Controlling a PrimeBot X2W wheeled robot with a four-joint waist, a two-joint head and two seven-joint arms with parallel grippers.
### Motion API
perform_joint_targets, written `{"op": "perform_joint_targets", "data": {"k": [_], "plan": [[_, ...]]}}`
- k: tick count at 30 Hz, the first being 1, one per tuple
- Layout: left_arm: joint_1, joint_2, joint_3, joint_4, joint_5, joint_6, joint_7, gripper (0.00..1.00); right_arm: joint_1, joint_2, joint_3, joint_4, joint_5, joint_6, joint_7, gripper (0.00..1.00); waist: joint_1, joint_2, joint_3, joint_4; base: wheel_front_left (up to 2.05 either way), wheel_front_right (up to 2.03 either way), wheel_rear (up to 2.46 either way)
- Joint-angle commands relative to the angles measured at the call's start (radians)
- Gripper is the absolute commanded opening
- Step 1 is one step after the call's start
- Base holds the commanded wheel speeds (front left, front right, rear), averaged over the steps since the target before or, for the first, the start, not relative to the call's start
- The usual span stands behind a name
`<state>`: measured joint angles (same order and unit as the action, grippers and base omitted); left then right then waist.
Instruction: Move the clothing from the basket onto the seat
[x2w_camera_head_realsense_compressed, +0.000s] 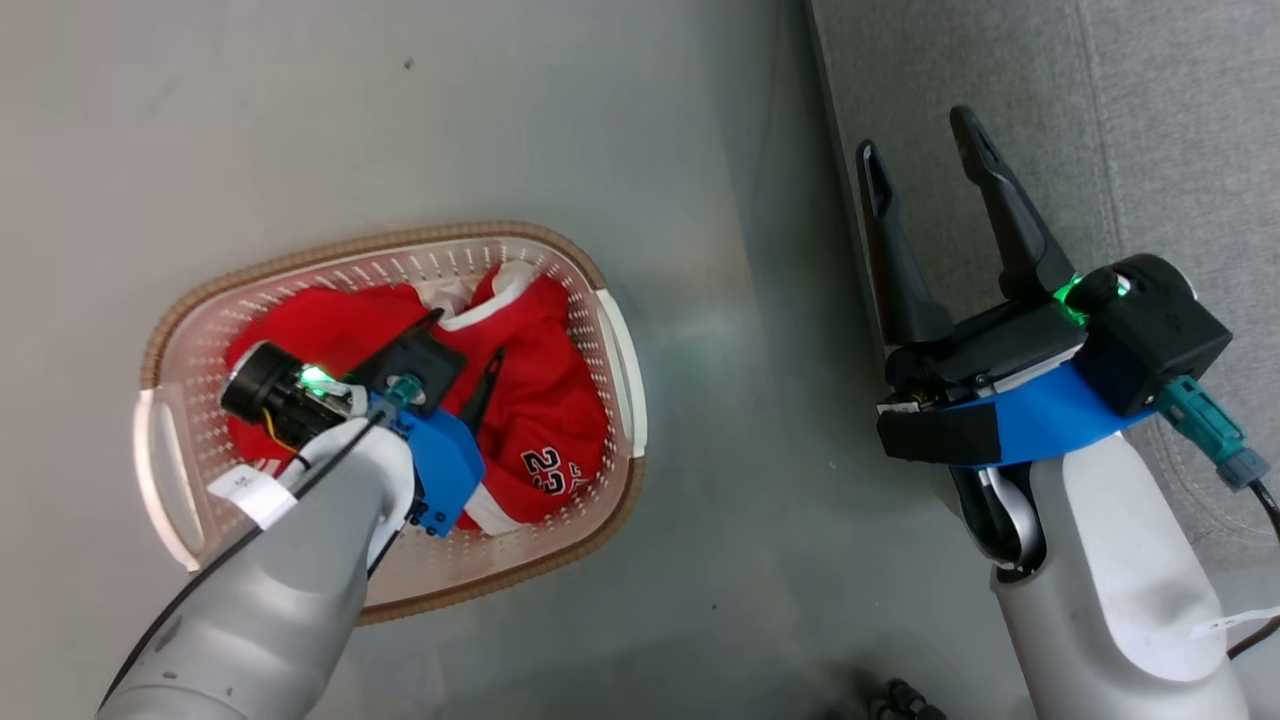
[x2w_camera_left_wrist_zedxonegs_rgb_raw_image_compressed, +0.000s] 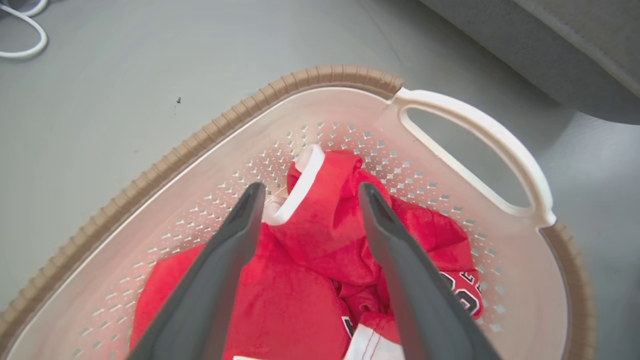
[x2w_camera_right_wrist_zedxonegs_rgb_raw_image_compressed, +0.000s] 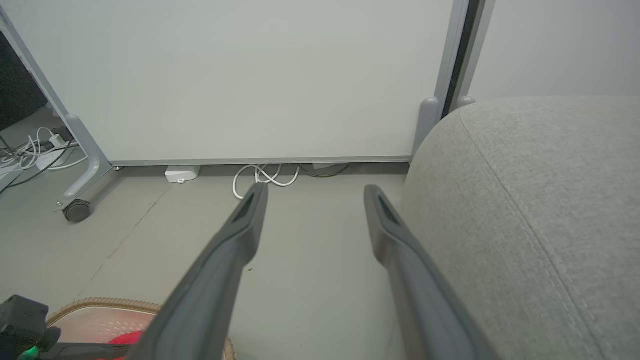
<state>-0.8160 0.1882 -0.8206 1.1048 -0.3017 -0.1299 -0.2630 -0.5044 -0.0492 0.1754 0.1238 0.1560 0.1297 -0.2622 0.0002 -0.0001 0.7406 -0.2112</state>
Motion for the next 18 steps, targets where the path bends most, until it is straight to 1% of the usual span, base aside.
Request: {"op": "perform_joint_targets", "data": {"k": [1,4,7,10,11,18], "plan": [[-0.026,0.001,-0.003,0.022,-0.028,-0.001,-0.003,1.00,-0.019,-0.002,0.004,-0.012,-0.012,0.002,-0.004,1.00,-0.0002,0.0001,0.037,-0.012,0.00,0.00,0.00],[-0.055,-0.002,-0.017,0.061,-0.084,-0.001,0.011,1.00,-0.030,-0.002,0.009,-0.040,-0.009,0.002,-0.004,1.00,-0.0002,0.0001,0.073,-0.021,0.00,0.00,0.00],[-0.082,0.008,-0.037,0.080,-0.131,-0.001,0.023,1.00,-0.028,-0.002,0.016,-0.069,-0.006,0.002,-0.004,1.00,-0.0002,0.0001,0.108,-0.028,0.00,0.00,0.00],[-0.095,0.014,-0.057,0.086,-0.153,-0.001,0.033,1.00,-0.025,-0.002,0.019,-0.086,-0.005,0.002,-0.004,1.00,-0.0002,0.0001,0.129,-0.032,0.00,0.00,0.00],[-0.108,0.021,-0.066,0.088,-0.187,-0.001,0.041,1.00,-0.023,-0.002,0.021,-0.099,-0.005,0.002,-0.004,1.00,-0.0002,0.0001,0.148,-0.035,0.00,0.00,0.00],[-0.143,0.034,-0.110,0.091,-0.259,-0.001,0.067,1.00,-0.024,-0.002,0.022,-0.125,0.001,0.002,-0.004,1.00,-0.0002,0.0001,0.193,-0.040,0.00,0.00,0.00]]}}
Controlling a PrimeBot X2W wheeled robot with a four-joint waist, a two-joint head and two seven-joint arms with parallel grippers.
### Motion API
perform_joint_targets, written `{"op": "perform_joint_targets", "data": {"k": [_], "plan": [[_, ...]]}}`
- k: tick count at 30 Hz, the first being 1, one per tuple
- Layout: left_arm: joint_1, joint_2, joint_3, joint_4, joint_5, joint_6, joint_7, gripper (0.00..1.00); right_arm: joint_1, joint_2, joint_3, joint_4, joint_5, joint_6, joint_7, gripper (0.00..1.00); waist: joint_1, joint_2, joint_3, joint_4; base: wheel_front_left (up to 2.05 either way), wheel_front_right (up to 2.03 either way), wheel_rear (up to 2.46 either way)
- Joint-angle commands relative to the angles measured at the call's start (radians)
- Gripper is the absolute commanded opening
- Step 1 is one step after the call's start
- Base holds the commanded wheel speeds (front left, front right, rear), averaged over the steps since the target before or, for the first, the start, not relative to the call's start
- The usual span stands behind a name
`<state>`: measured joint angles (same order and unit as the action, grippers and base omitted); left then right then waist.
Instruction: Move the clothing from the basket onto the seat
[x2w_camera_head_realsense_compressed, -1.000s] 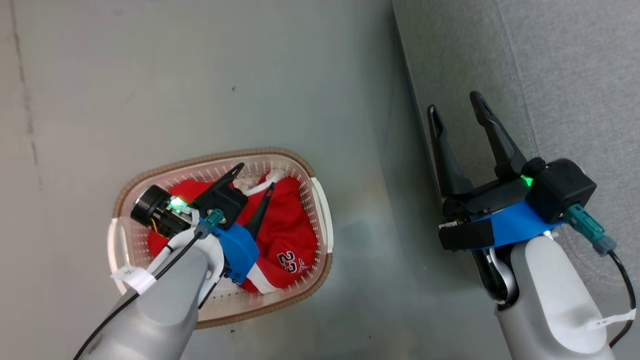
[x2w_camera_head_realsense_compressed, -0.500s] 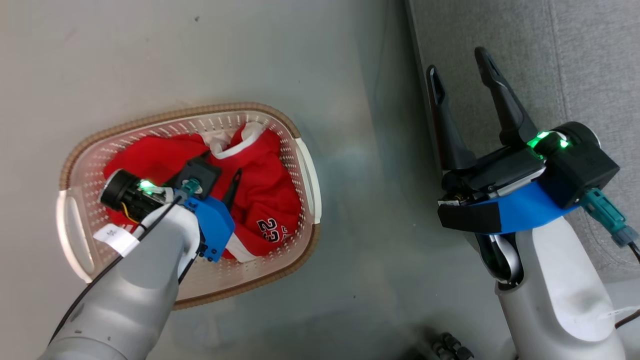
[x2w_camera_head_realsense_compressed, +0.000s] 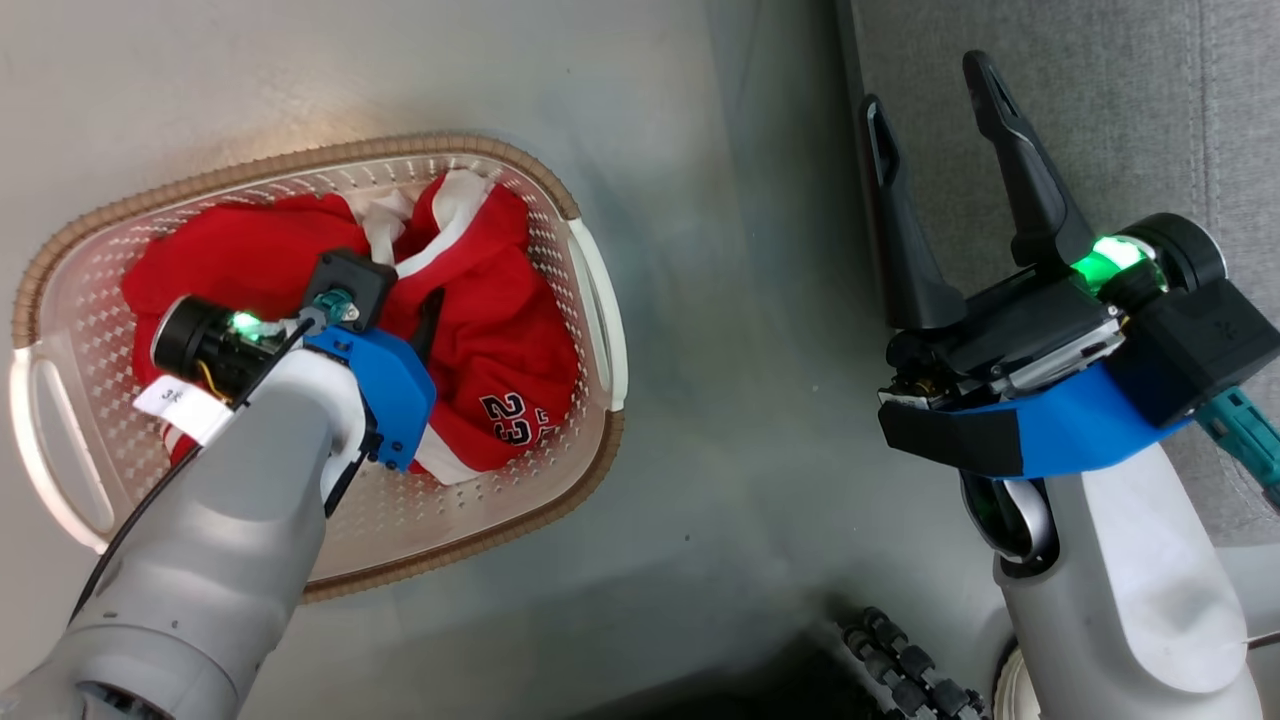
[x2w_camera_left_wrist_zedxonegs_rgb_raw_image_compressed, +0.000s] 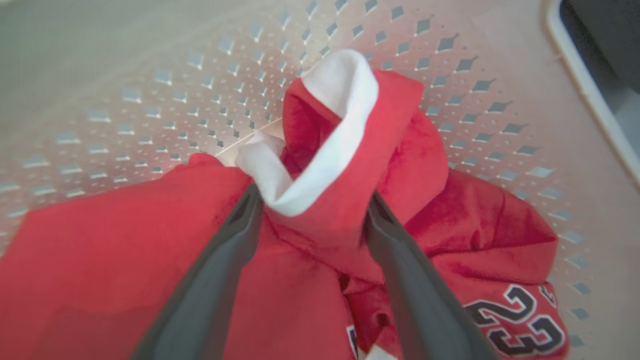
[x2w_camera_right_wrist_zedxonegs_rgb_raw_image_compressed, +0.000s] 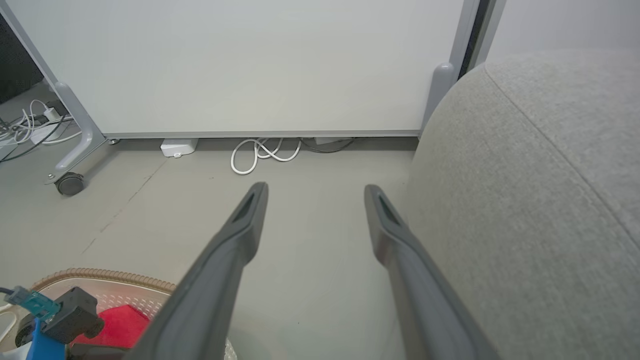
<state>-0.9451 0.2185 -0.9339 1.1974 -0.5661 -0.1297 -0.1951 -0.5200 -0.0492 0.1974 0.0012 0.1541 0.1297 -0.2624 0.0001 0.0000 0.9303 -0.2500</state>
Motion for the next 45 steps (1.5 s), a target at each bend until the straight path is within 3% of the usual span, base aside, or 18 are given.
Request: {"op": "perform_joint_targets", "data": {"k": [1,11,12,13,14,23,33,45], "plan": [[-0.027,0.011,-0.013,-0.005,-0.012,-0.001,0.003,1.00,-0.010,-0.002,-0.001,-0.009,0.006,0.002,-0.004,1.00,-0.0001,0.0000,0.018,-0.004,0.00,0.00,0.00],[-0.063,0.007,-0.092,-0.012,-0.092,-0.001,0.013,1.00,-0.013,-0.002,0.004,-0.026,0.013,0.002,-0.004,1.00,-0.0001,0.0000,0.055,-0.010,0.00,0.00,0.00],[-0.065,0.004,-0.101,-0.016,-0.103,-0.001,0.020,0.84,-0.014,-0.002,0.003,-0.027,0.014,0.002,-0.004,1.00,-0.0001,0.0000,0.057,-0.010,0.00,0.00,0.00],[-0.069,0.003,-0.108,-0.020,-0.114,-0.001,0.022,0.31,-0.014,-0.002,0.002,-0.028,0.014,0.002,-0.004,1.00,-0.0001,0.0000,0.059,-0.009,0.00,0.00,0.00],[-0.073,0.004,-0.119,-0.024,-0.119,-0.001,0.020,0.00,-0.015,-0.002,0.001,-0.028,0.014,0.002,-0.004,1.00,-0.0001,0.0000,0.060,-0.008,0.00,0.00,0.00],[-0.082,0.001,-0.201,-0.051,-0.187,-0.001,-0.026,0.00,-0.016,-0.002,-0.005,-0.012,0.014,0.002,-0.004,1.00,-0.0001,0.0000,0.031,0.008,0.00,0.00,0.00],[-0.042,-0.009,-0.245,-0.097,-0.254,-0.001,-0.070,0.00,0.007,-0.002,-0.016,0.018,0.014,0.002,-0.004,1.00,-0.0001,0.0000,-0.071,0.050,0.00,0.00,0.00],[0.087,0.023,-0.108,-0.262,-0.161,-0.001,-0.071,0.00,0.068,-0.002,-0.027,0.080,-0.001,0.002,-0.004,1.00,-0.0001,0.0000,-0.270,0.112,0.00,0.00,0.00]]}}
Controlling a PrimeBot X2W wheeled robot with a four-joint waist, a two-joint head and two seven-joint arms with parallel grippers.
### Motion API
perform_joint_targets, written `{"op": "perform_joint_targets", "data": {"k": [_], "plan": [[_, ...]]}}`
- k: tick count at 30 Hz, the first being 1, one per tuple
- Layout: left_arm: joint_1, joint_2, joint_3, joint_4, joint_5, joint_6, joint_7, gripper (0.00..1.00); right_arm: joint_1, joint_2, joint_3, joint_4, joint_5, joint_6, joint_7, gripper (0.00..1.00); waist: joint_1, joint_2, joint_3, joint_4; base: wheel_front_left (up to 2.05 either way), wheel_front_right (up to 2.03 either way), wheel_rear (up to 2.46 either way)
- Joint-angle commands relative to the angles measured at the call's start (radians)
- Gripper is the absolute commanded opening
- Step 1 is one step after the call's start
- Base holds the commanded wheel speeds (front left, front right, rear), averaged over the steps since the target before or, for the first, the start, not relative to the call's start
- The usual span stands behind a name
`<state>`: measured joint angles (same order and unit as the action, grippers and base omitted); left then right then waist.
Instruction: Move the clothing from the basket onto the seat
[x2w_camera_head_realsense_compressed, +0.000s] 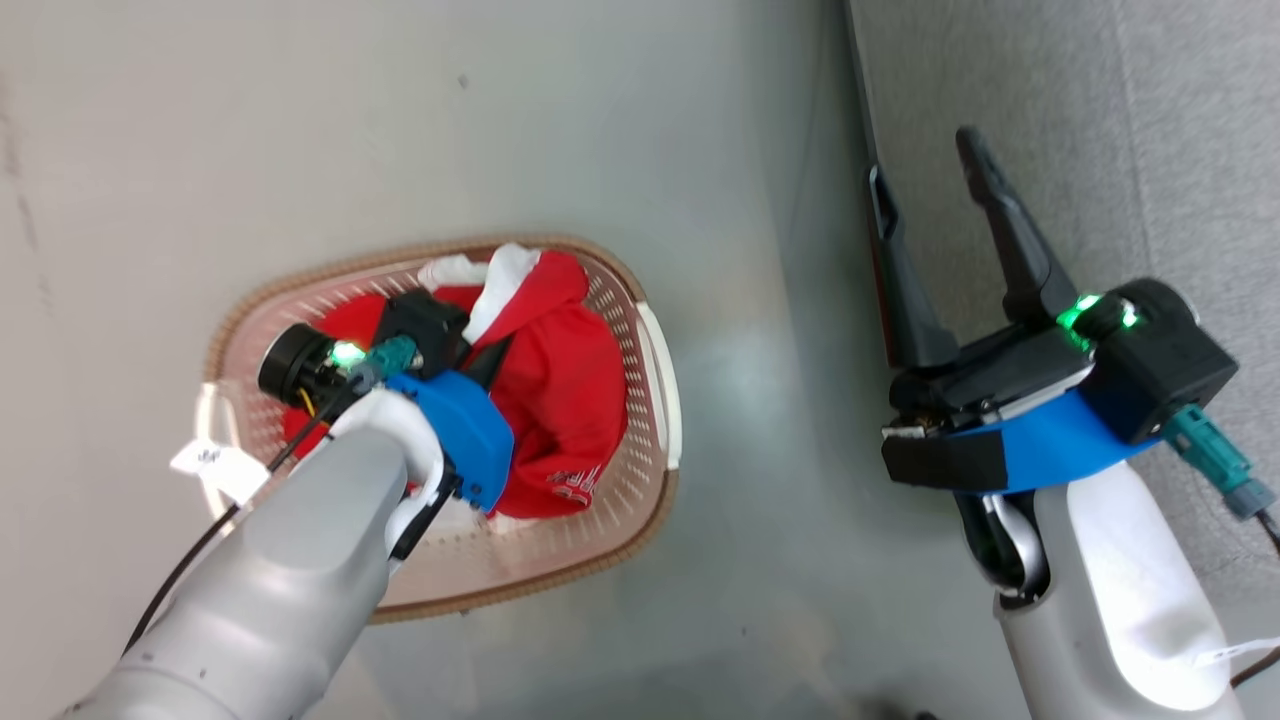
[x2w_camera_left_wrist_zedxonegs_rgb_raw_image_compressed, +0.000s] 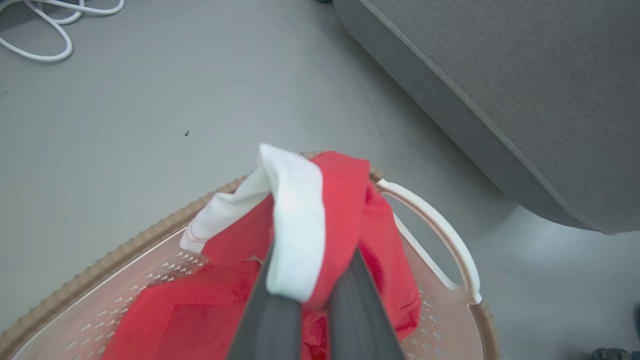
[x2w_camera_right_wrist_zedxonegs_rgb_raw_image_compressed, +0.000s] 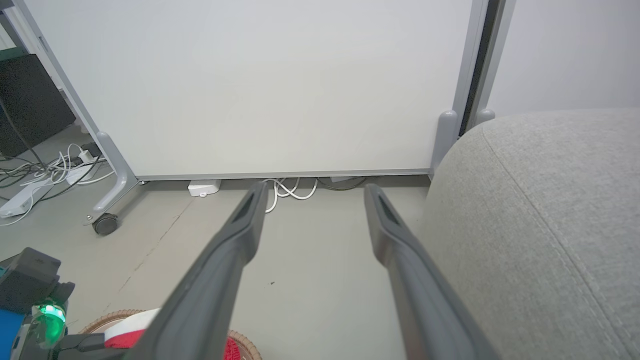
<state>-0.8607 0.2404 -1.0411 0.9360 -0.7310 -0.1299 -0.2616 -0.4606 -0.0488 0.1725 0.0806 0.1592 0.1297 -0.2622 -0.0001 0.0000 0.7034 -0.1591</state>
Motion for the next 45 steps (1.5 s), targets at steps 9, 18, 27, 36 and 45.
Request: {"op": "perform_joint_targets", "data": {"k": [9,18,27,36,45], "plan": [[0.150,0.014,0.162,-0.094,0.101,-0.001,-0.005,0.00,0.073,-0.003,0.009,0.043,0.004,0.002,-0.004,1.00,0.0001,0.0000,-0.214,0.040,0.00,0.00,0.00],[0.263,0.010,0.327,-0.191,0.160,-0.001,-0.005,0.00,0.145,-0.003,0.008,0.077,-0.004,0.002,-0.004,1.00,0.0001,0.0000,-0.365,0.058,0.00,0.00,0.00],[0.318,0.018,0.409,-0.284,0.207,-0.001,-0.005,0.00,0.206,-0.003,0.006,0.097,0.005,0.002,-0.004,1.00,0.0001,0.0000,-0.484,0.073,0.00,0.00,0.00],[0.288,0.027,0.415,-0.386,0.213,-0.001,-0.005,0.00,0.266,-0.003,0.008,0.111,0.022,0.002,-0.004,1.00,0.0001,0.0000,-0.580,0.086,0.00,0.00,0.00],[0.244,0.042,0.351,-0.449,0.169,-0.001,-0.005,0.00,0.322,-0.003,-0.003,0.114,0.031,0.002,-0.004,1.00,0.0001,0.0000,-0.644,0.102,0.00,0.00,0.00]]}}
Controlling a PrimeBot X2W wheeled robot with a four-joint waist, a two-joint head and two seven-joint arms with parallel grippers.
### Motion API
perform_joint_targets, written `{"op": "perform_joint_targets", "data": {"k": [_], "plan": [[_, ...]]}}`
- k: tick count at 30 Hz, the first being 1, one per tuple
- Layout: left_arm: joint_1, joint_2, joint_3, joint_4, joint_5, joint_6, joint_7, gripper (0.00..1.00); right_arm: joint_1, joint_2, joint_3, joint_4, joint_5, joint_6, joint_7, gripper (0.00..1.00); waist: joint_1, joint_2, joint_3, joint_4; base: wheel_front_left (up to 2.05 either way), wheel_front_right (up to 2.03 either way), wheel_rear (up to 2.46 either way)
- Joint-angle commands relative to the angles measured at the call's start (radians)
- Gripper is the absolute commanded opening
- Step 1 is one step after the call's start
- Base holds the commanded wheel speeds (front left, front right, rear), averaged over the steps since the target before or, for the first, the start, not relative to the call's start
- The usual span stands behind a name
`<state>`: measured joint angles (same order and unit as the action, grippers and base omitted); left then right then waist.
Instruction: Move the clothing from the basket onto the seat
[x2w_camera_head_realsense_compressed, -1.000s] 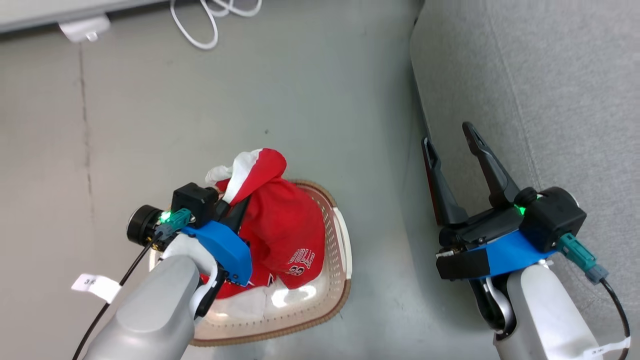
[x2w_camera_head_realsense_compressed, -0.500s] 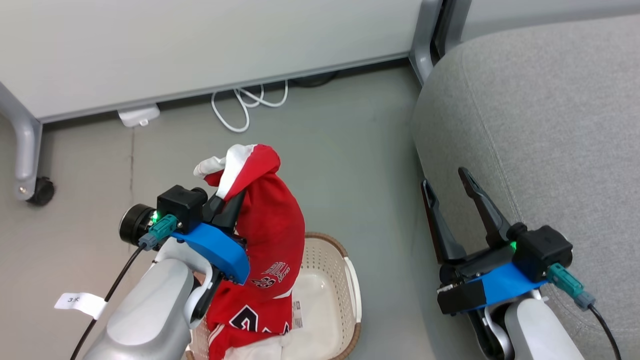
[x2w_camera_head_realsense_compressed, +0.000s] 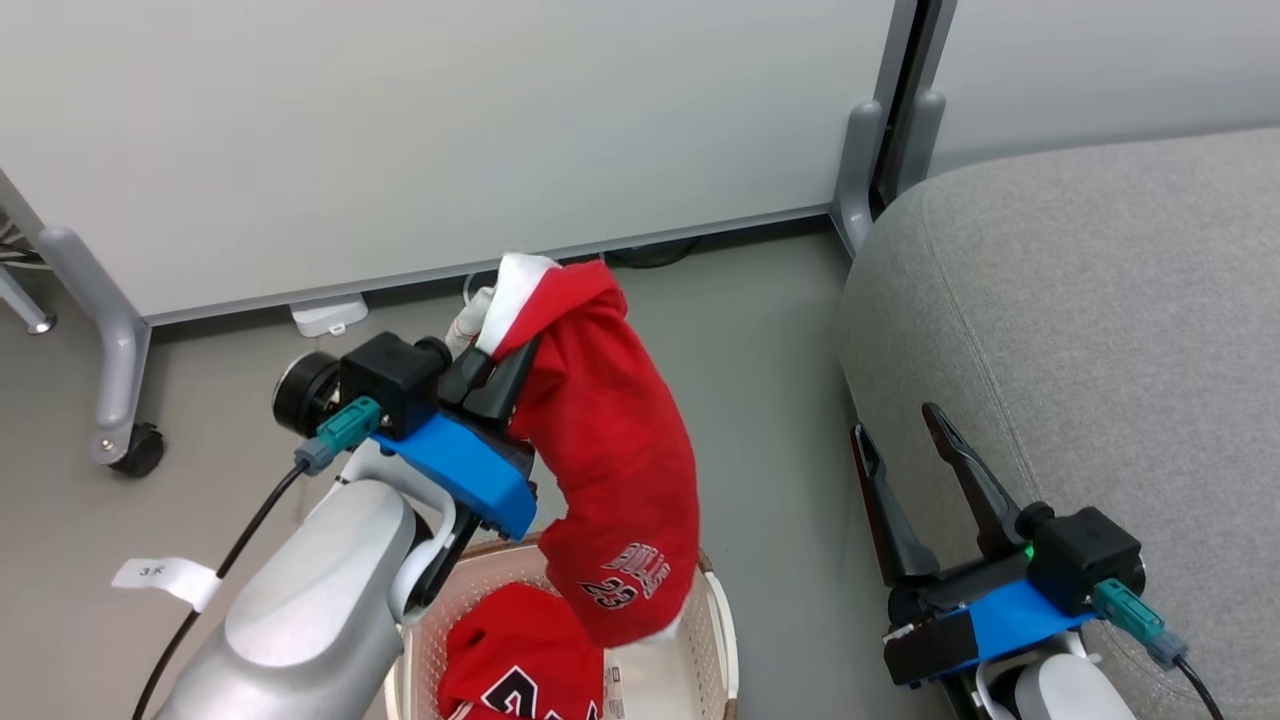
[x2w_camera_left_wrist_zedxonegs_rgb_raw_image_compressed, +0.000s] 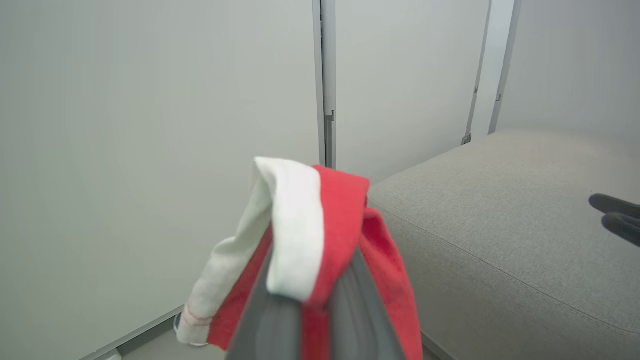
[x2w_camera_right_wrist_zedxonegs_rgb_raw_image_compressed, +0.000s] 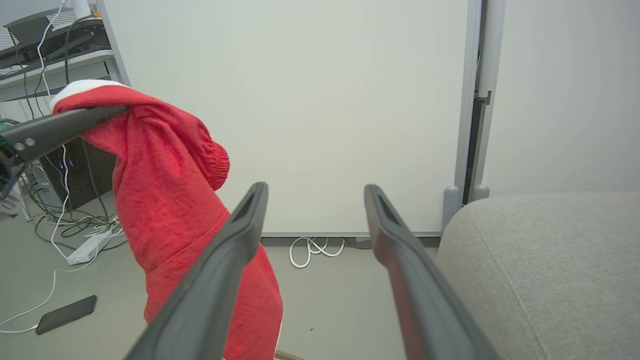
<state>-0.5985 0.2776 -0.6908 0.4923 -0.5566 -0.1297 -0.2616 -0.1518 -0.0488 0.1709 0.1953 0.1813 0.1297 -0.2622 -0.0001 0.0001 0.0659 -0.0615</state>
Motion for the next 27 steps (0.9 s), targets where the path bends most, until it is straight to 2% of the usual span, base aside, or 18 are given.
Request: {"op": "perform_joint_targets", "data": {"k": [1,16,27], "plan": [[-0.018,0.005,0.000,-0.006,-0.005,-0.001,-0.005,0.00,0.013,-0.003,-0.002,-0.001,0.009,0.002,-0.004,1.00,0.0001,-0.0001,-0.006,0.004,0.00,0.00,0.00],[-0.067,0.013,-0.042,-0.092,-0.053,0.001,0.008,0.00,0.042,-0.003,-0.013,-0.008,0.007,0.002,-0.004,1.00,0.0001,-0.0001,-0.031,0.024,0.00,0.00,0.00],[-0.074,0.010,-0.048,-0.103,-0.052,0.005,0.006,0.00,-0.043,-0.003,0.036,-0.015,-0.015,0.002,-0.004,1.00,0.0001,-0.0001,-0.017,0.038,0.00,0.00,0.00]]}}
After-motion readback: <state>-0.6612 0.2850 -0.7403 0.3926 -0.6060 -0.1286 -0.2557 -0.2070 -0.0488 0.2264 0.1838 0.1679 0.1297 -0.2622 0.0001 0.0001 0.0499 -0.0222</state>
